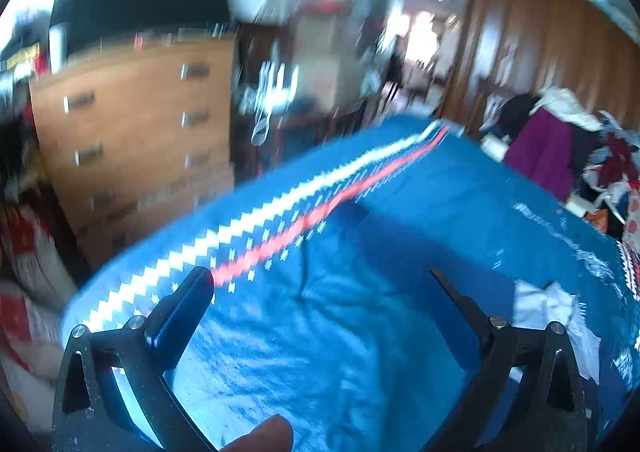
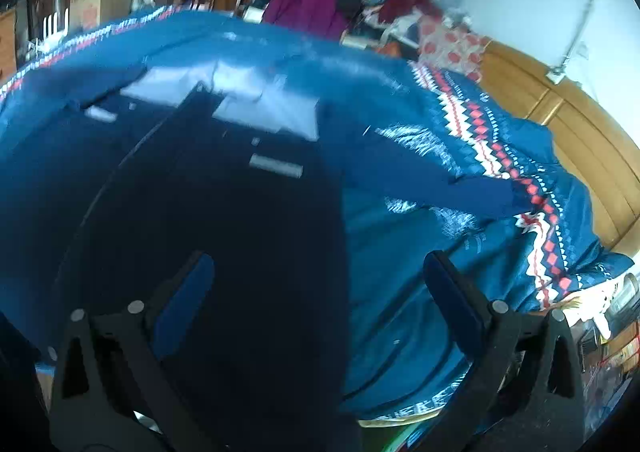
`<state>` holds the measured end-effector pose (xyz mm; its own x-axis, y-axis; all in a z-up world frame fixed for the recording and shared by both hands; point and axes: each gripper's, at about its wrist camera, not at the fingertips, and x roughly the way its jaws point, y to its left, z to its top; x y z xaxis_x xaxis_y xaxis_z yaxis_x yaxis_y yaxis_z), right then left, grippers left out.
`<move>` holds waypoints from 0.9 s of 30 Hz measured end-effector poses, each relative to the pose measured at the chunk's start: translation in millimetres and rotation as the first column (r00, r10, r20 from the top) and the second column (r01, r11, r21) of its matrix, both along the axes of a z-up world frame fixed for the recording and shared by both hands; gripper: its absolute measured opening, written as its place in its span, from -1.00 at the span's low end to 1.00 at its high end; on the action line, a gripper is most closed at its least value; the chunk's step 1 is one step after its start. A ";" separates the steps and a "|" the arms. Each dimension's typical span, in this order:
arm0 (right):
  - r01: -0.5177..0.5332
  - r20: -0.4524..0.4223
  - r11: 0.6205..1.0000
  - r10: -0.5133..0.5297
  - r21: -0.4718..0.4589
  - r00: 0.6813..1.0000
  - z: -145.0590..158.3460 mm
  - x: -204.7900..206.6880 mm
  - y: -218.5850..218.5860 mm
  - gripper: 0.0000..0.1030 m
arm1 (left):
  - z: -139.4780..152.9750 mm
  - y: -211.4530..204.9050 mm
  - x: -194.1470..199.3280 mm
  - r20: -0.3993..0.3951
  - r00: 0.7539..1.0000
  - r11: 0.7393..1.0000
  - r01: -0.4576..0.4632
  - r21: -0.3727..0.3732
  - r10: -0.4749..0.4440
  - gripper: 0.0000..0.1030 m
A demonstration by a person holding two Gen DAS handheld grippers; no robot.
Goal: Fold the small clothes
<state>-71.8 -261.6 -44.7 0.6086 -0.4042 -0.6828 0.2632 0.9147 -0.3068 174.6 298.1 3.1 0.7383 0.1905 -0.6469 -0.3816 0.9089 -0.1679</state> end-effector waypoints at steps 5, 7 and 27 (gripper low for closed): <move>-0.043 -0.037 0.999 0.043 0.006 0.998 -14.9 37.7 15.7 1.00 | -73.6 19.6 54.2 -0.151 0.988 0.996 -0.018 -0.089 0.005 0.98; -0.065 -0.038 0.998 0.065 0.007 0.997 -20.7 55.5 26.9 1.00 | -93.3 17.2 82.9 -0.167 0.985 0.992 0.012 -0.126 -0.033 0.98; -0.163 -0.057 0.981 0.169 0.102 0.984 -63.3 150.0 82.4 1.00 | -184.1 18.9 252.1 -0.234 0.970 0.979 0.009 -0.202 -0.058 0.68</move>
